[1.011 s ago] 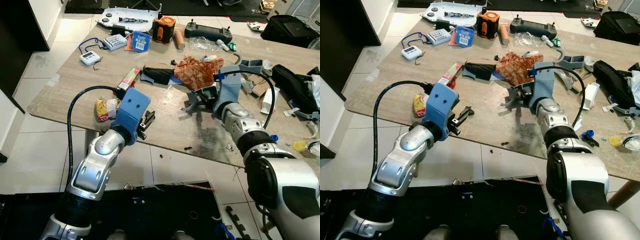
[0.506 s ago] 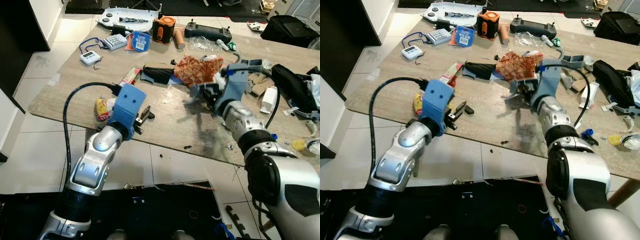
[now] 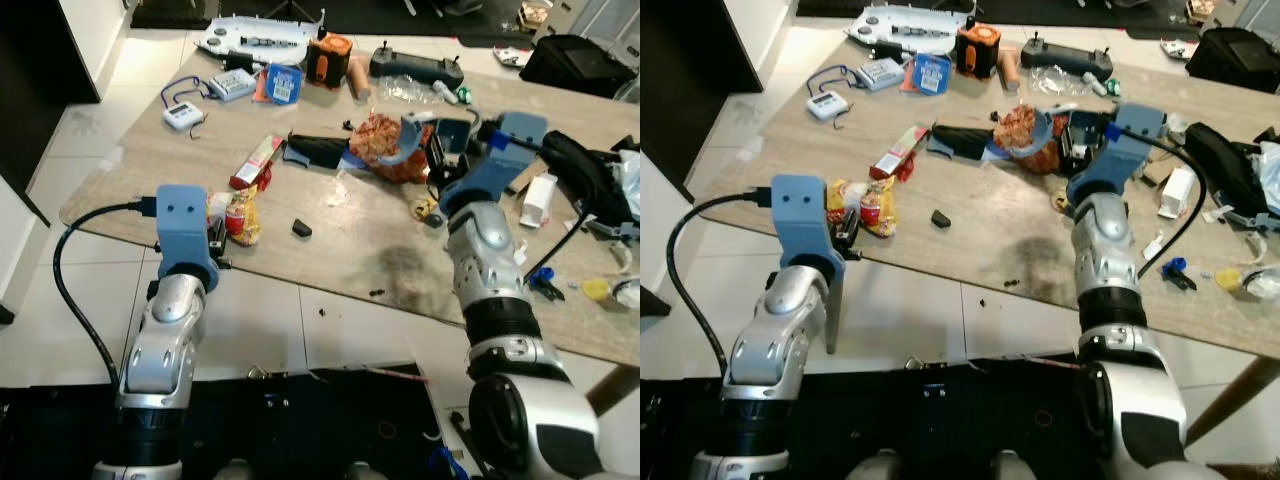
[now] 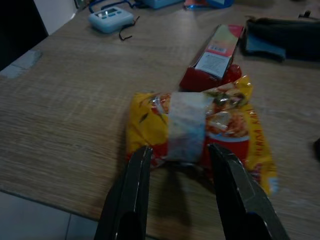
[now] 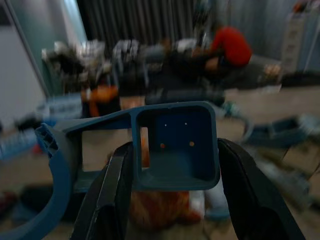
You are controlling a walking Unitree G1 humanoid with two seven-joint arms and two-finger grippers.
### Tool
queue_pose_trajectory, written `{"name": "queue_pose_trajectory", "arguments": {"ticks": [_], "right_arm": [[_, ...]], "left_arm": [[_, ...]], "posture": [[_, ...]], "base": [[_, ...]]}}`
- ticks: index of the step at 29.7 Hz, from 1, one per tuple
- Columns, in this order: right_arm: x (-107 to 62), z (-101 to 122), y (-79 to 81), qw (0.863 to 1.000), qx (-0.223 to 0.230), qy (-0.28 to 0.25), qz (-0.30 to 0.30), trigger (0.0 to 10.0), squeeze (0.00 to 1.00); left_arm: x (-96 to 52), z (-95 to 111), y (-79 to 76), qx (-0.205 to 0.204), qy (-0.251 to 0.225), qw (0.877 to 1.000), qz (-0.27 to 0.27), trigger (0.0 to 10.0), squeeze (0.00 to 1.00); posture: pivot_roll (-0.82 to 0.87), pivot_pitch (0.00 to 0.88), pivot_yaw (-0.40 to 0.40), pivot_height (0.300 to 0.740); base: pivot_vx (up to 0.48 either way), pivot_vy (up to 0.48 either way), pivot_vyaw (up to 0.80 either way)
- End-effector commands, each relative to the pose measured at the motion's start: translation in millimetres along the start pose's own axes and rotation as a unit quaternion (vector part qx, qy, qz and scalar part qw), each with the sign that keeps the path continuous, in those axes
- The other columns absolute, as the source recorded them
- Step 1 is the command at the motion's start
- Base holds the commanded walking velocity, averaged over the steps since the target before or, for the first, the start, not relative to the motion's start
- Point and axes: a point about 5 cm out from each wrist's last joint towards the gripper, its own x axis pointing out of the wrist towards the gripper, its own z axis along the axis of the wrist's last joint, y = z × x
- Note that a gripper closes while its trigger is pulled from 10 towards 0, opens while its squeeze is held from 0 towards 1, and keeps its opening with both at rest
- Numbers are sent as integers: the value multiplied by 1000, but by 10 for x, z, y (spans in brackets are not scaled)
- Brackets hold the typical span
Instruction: Picking trash to rubbish bin
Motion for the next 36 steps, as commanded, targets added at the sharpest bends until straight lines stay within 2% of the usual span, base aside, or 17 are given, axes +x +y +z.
{"name": "queue_pose_trajectory", "arguments": {"ticks": [1,2,11,15,19,25,28,36], "right_arm": [[-61,-71,-32,1000,-8,15,-11,3804,0],[-81,-137,-16,999,-23,35,-9,10000,0],[-410,-314,143,993,-65,88,36,10000,0],[-522,-343,144,991,-88,84,48,10000,0],[-685,-363,70,990,-109,82,36,10000,0],[-743,-345,15,989,-114,88,15,10000,0],[-790,-277,-11,987,-147,64,13,10000,0],[-846,-301,17,987,-149,64,3,10000,0]], "left_arm": [[6,-26,-87,-6,5,1000,-6,10000,0],[13,-10,-96,-7,1,1000,-6,10000,0],[-23,-14,-77,10,-1,1000,-15,10000,0],[-27,-11,-53,20,-5,1000,-14,10000,0],[-11,-30,-91,58,-4,998,-24,10000,0],[15,-9,-115,56,-7,998,-28,10000,0],[60,75,-140,60,-29,997,-44,10000,0],[175,156,-165,63,-40,996,-55,10000,0]], "posture": [[96,134,-51,740],[96,134,-51,740],[98,125,-39,740],[97,123,-36,740],[96,121,-28,740],[95,114,-13,740],[94,100,-4,740],[86,63,43,740]], "base": [[0,0,0],[0,0,0],[0,0,0],[0,0,0],[0,0,0],[0,0,0],[0,0,0],[0,0,0]]}}
